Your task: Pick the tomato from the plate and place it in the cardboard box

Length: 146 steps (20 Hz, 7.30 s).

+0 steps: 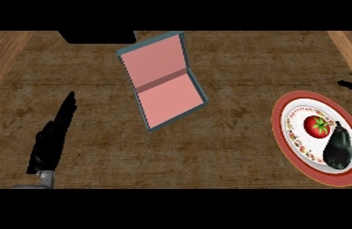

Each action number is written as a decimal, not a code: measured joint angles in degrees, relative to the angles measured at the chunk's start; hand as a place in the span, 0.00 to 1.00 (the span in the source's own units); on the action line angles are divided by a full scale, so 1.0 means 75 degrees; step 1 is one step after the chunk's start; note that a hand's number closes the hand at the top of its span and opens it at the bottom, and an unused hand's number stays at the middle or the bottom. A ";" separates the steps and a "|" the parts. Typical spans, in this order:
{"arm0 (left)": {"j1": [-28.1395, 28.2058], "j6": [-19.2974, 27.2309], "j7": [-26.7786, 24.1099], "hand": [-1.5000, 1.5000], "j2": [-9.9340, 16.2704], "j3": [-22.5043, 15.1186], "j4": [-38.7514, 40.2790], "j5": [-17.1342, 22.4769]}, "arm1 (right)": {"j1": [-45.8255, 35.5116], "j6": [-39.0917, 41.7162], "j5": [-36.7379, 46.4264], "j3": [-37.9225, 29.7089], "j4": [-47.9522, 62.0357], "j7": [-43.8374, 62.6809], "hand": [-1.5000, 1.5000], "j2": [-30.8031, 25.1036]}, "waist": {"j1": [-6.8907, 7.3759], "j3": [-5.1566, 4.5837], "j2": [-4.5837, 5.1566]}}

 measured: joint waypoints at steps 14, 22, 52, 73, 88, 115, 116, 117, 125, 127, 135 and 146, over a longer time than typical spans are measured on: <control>0.0032 -0.0337 0.0014 0.50 -0.0383 0.0336 -0.0100 -0.0424 | 0.0164 0.0179 0.1494 -0.0341 -0.0290 0.1102 0.00 0.1250 | 0.0003 0.0005 0.0005; -0.0056 -0.0757 0.0097 0.50 -0.0452 0.0762 -0.0092 -0.0501 | 0.0314 0.0173 0.2337 -0.0740 -0.0086 0.0679 0.00 0.1809 | -0.0006 0.0004 0.0004; 0.0015 -0.1114 0.0172 0.50 -0.1211 0.1131 -0.0302 -0.1297 | -0.0243 -0.0508 0.4409 -0.1343 0.1605 -0.0651 1.00 0.3034 | 0.0014 -0.0039 -0.0024; -0.0918 -0.1613 0.0126 0.50 -0.1388 0.0488 -0.0248 -0.1393 | -0.4305 -0.1588 0.5640 0.0736 0.2233 -0.5175 1.00 0.3214 | 0.1540 0.0050 0.0491; -0.1058 -0.1496 0.0198 0.50 -0.1363 0.0682 0.0071 -0.1425 | -0.6642 -0.0961 0.3340 0.0029 0.4488 -0.6979 1.00 0.3853 | 0.1148 0.0028 0.0380; -0.0481 -0.1361 -0.0022 0.50 -0.1239 0.1104 0.0062 -0.1333 | -0.8828 -0.0824 0.2639 0.1958 0.6453 -0.6393 1.00 0.6630 | 0.0451 -0.0002 0.0141; -0.0448 -0.1373 0.0030 0.50 -0.1218 0.1117 0.0012 -0.1330 | -0.8838 -0.0894 0.2699 0.2009 0.6595 -0.6393 1.00 0.6747 | 0.0451 -0.0002 0.0141; -0.0414 -0.1376 0.0020 0.50 -0.1240 0.1094 -0.0003 -0.1333 | -0.8820 -0.0931 0.2748 0.2070 0.6734 -0.6350 0.00 0.6872 | 0.0442 -0.0002 0.0139; -0.0522 -0.1333 0.0040 0.50 -0.1314 0.1013 -0.0016 -0.1438 | -0.8638 -0.0853 0.2396 0.2488 0.7062 -0.6026 0.00 0.7275 | 0.0524 -0.0004 0.0139; -0.0468 -0.1352 0.0074 0.50 -0.1322 0.0978 -0.0087 -0.1450 | -0.8582 -0.0734 0.2084 0.2450 0.7041 -0.5906 0.00 0.7302 | 0.0578 -0.0004 0.0141; -0.0612 -0.1295 0.0141 0.50 -0.1398 0.0901 -0.0059 -0.1547 | -0.8680 -0.0100 0.0247 0.1220 0.7481 -0.5126 0.00 0.7315 | 0.0654 -0.0002 0.0192; -0.0737 -0.1428 0.0084 0.50 -0.1344 0.0923 -0.0086 -0.1462 | -0.9470 0.0737 -0.1512 -0.0636 0.8537 -0.3726 0.00 0.6336 | 0.0829 -0.0003 0.0380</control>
